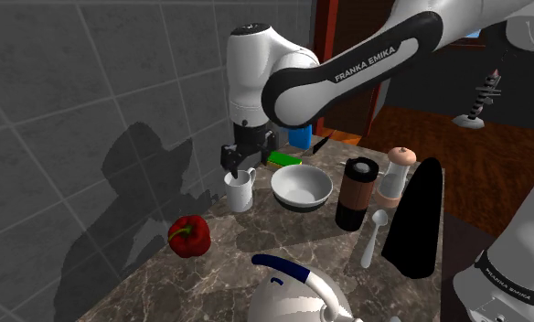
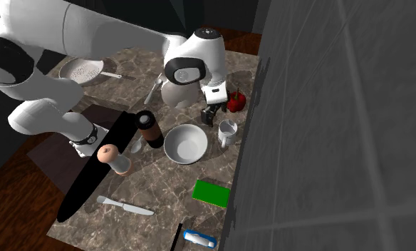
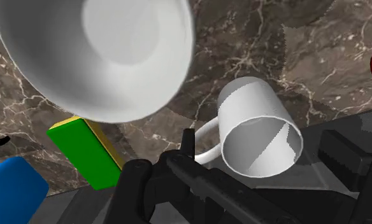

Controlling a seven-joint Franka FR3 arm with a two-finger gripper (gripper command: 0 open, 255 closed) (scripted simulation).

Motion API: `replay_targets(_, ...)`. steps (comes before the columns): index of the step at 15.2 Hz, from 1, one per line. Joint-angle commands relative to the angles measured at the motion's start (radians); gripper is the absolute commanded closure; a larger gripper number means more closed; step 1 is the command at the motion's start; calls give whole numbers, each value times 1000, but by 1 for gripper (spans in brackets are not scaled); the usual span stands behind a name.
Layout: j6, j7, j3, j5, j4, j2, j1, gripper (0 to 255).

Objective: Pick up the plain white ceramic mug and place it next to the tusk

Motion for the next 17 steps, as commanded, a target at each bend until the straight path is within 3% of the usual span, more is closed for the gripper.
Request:
replay_targets(1, -18, 55, -11, -65, 95, 95, 43, 0)
replay_targets(5, -60, 119, -44, -150, 273, 251, 131, 0)
replay_targets(17, 8, 137, -67, -182, 253, 304, 138, 0)
